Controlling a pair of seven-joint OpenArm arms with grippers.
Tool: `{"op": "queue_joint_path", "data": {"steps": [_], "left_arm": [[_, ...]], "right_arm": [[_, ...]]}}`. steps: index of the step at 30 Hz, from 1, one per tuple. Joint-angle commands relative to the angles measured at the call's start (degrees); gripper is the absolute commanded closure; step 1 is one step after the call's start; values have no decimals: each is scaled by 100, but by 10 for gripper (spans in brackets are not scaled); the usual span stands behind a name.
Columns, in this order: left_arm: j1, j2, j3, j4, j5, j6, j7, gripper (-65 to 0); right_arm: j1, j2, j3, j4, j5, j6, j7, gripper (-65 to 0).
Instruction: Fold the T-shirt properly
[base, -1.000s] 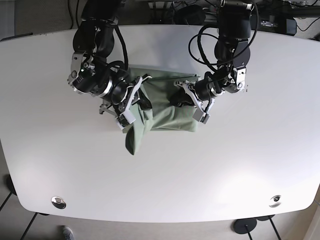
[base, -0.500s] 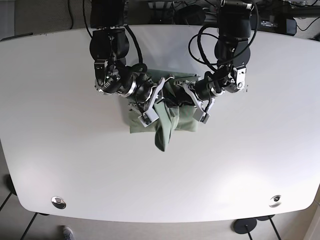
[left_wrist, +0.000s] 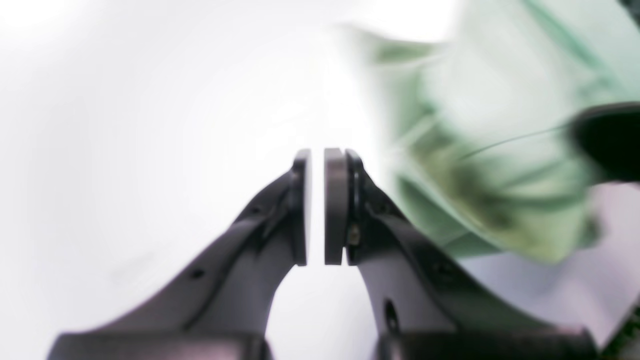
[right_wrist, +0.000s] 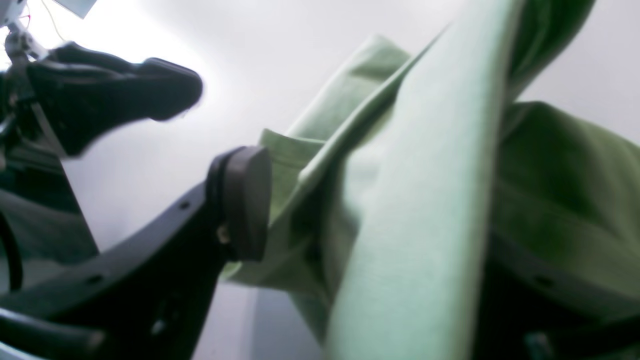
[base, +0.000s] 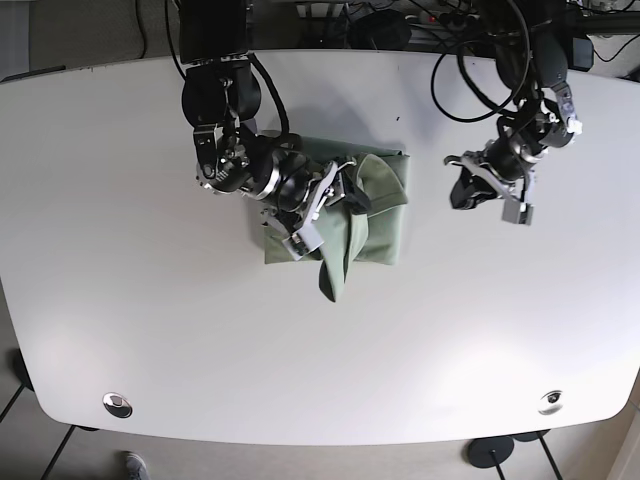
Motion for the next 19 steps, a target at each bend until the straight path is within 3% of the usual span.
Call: {"op": "queue_joint_path", "data": {"steps": [1, 4, 7, 10, 13, 19], "left_arm": [[63, -231, -303, 75, -117, -44, -85, -29], [274, -372, -699, 83, -108, -53, -85, -29], [327, -416, -760, 83, -99, -53, -85, -29], [433, -407, -743, 127, -108, -62, -94, -29], [433, -389, -628, 224, -117, -62, -94, -29], [406, -380, 418, 514, -99, -53, -111, -29]], "right_arm": [[132, -88, -366, 100, 155, 56, 138, -319], [281, -114, -1008, 73, 181, 12, 138, -319], [308, -202, -1325, 73, 172, -392, 138, -320], [378, -202, -1562, 152, 190, -498, 138, -320], [360, -141, -1509, 566, 190, -498, 138, -315], [9, 325, -349, 1137, 190, -498, 138, -314]]}}
